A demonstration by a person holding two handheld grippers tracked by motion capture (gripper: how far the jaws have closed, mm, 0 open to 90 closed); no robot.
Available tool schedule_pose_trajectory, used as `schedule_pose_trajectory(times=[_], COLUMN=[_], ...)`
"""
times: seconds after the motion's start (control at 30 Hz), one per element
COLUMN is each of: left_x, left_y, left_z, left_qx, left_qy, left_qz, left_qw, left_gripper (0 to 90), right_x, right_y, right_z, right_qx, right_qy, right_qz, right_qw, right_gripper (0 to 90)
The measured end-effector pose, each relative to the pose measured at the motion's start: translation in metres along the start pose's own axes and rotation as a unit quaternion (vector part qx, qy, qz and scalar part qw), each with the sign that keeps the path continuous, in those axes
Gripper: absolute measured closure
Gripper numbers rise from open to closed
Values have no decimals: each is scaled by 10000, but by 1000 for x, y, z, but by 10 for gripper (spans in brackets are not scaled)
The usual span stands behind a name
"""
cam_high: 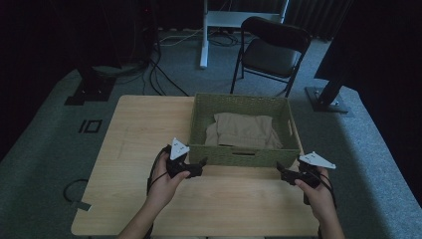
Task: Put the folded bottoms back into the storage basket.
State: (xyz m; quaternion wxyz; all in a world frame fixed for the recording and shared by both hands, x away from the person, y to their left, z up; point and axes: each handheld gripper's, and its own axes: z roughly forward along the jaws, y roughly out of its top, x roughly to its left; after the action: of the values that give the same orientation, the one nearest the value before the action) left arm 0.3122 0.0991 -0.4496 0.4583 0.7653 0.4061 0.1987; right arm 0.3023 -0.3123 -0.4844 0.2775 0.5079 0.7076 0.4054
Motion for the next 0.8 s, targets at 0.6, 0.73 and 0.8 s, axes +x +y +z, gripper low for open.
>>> schedule_pose_trajectory(times=[0.6, 0.73, 0.8], left_x=[11, 15, 17], left_y=[-54, -66, -70], left_z=[21, 25, 26], left_qx=[548, 679, 701], left_qy=[156, 197, 232], left_qz=[-182, -256, -284], left_qw=[9982, 9972, 9969], left_gripper=[189, 190, 189], right_x=[-4, -6, -7], right_y=[-41, -46, -49], right_z=[14, 16, 17], right_qx=[430, 477, 529], right_qy=[-145, -187, -225], right_qz=[237, 285, 264], right_qw=[9987, 9983, 9980], right_gripper=[126, 126, 126])
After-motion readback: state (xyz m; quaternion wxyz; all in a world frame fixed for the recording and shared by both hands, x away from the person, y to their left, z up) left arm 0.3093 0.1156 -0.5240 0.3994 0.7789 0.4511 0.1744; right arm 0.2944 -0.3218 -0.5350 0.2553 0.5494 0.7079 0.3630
